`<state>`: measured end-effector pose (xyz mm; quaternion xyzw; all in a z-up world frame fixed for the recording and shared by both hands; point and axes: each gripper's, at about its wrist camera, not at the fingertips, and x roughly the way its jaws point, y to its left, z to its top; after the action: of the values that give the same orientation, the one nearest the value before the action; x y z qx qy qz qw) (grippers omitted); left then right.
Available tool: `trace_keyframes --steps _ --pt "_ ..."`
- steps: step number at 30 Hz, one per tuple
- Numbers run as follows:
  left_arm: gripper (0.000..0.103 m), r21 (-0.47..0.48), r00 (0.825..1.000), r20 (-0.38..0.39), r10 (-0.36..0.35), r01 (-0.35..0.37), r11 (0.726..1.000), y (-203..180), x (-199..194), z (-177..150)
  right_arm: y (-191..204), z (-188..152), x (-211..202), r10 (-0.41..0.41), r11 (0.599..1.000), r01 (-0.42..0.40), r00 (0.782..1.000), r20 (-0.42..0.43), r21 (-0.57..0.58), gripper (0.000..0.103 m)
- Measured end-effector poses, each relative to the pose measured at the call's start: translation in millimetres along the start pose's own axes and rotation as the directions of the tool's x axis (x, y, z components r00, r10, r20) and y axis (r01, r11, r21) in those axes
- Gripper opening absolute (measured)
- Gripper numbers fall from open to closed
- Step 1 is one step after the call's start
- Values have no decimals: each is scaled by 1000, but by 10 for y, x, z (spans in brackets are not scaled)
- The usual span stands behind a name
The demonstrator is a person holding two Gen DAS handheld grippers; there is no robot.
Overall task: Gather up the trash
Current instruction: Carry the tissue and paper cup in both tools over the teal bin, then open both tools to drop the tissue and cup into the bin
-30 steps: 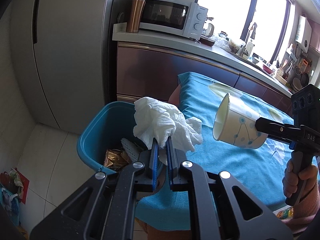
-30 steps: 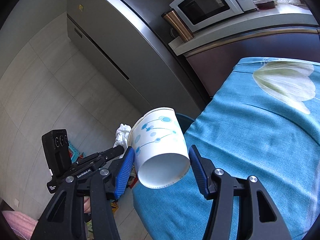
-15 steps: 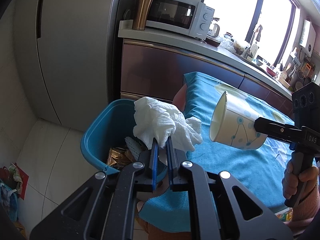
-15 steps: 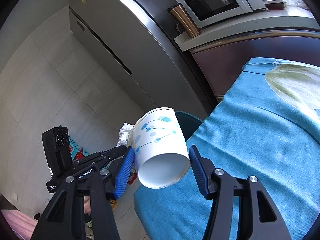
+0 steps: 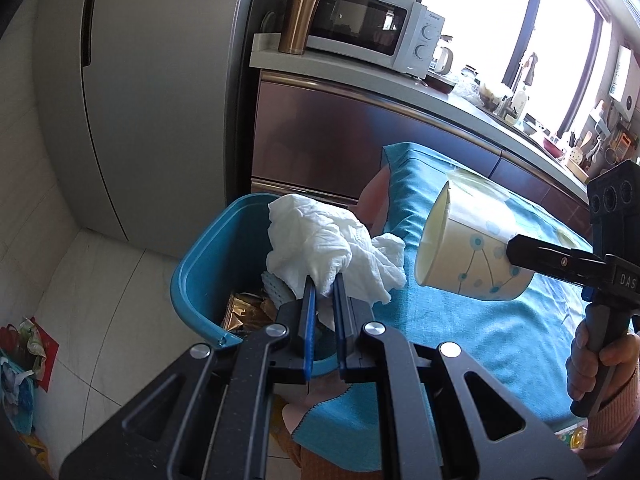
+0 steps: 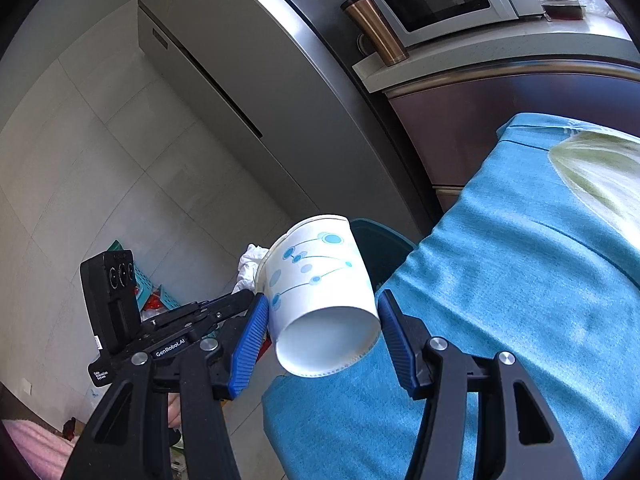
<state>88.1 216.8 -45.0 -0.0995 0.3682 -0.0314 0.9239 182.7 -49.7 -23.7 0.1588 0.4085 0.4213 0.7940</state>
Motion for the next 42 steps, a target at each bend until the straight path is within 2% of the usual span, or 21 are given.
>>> trace_keyframes --steps 21,42 --pt "9 -52 999 -27 29 -30 998 128 201 -12 120 81 272 -41 999 39 998 -54 -26 55" --pt "12 -96 990 -105 93 -103 990 337 772 -3 134 237 1087 -180 982 168 971 -155 -91 55"
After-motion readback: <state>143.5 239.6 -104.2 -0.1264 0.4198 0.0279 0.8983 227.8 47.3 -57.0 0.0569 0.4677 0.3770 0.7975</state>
